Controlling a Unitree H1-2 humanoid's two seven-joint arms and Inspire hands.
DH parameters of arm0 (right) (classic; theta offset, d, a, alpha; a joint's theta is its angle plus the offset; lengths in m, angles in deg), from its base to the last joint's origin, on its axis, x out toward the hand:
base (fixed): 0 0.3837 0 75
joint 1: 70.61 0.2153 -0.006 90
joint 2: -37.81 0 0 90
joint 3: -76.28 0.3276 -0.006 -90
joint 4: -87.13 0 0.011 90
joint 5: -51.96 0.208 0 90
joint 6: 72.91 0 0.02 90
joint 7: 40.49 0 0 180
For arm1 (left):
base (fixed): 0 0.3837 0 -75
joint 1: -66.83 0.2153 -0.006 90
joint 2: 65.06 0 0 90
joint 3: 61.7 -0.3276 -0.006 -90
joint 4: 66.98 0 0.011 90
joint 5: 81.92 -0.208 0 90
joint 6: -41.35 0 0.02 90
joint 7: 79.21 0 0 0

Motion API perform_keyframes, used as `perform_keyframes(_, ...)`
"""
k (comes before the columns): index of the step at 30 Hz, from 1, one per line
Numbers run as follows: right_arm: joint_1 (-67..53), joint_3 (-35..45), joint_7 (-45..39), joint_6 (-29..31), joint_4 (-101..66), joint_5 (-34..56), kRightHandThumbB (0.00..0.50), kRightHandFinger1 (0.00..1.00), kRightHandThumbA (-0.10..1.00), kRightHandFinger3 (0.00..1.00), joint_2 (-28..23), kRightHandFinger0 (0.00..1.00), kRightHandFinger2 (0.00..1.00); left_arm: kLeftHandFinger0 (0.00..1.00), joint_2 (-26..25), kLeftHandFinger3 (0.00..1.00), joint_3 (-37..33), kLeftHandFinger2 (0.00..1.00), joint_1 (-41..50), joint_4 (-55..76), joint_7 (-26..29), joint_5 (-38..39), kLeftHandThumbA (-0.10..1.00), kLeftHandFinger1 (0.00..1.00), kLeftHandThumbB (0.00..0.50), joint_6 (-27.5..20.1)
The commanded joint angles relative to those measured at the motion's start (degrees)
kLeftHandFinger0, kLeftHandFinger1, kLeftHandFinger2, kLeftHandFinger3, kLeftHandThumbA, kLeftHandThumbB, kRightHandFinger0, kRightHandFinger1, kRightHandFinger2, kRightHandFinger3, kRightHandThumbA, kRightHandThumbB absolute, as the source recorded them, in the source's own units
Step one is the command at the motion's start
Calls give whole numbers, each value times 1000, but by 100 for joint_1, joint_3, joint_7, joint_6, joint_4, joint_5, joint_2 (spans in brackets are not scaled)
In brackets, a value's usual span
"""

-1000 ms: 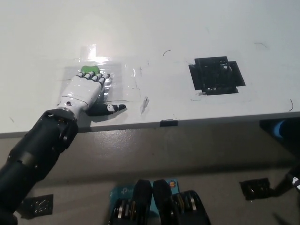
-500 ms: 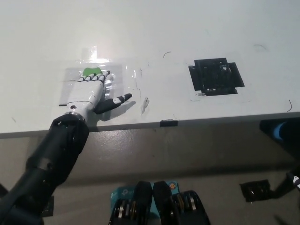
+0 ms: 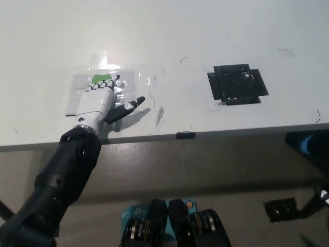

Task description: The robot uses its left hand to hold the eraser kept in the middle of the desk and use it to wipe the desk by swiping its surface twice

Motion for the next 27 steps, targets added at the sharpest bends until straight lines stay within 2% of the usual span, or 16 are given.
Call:
perform_keyframes(1, 149, 95, 63, 246, -156, 136, 441, 1000, 1000, 1000, -23, 1000, 1000, 1000, 20, 1000, -332, 1000, 458, -587, -651, -40, 1000, 1000, 473, 399)
perform_keyframes(3, 191, 78, 73, 246, -178, 123, 440, 1000, 1000, 1000, -17, 1000, 1000, 1000, -6, 1000, -412, 1000, 460, -618, -651, -59, 1000, 1000, 498, 417)
perform_keyframes(8, 259, 26, 90, 170, -232, 52, 422, 1000, 1000, 1000, -20, 1000, 1000, 1000, 64, 1000, -744, 1000, 462, -739, -768, -242, 1000, 1000, 482, 565)
perform_keyframes(12, 323, -53, 33, 190, -235, 47, 410, 1000, 1000, 1000, -1, 1000, 1000, 1000, 219, 1000, -977, 1000, 377, -838, -888, -315, 1000, 1000, 498, 634)
perform_keyframes(22, 319, -70, 45, 138, -459, 156, 378, 1000, 1000, 1000, 146, 1000, 1000, 1000, 870, 1000, -1226, 1000, 60, -1502, -800, -378, 1000, 1000, 500, 721)
perform_keyframes(24, 328, -76, 47, 167, -443, 143, 378, 1000, 1000, 1000, 165, 1000, 1000, 1000, 910, 1000, -1230, 1000, 49, -1539, -777, -370, 1000, 1000, 500, 665)
perform_keyframes(25, 318, -79, 48, 136, -466, 162, 396, 1000, 1000, 1000, 193, 1000, 1000, 1000, 952, 1000, -1216, 1000, 57, -1522, -765, -355, 1000, 1000, 485, 672)
perform_keyframes(27, 309, -66, 75, 127, -487, 137, 389, 1000, 1000, 1000, 199, 1000, 1000, 1000, 1153, 1000, -1217, 1000, -6, -1524, -842, -336, 1000, 1000, 482, 686)
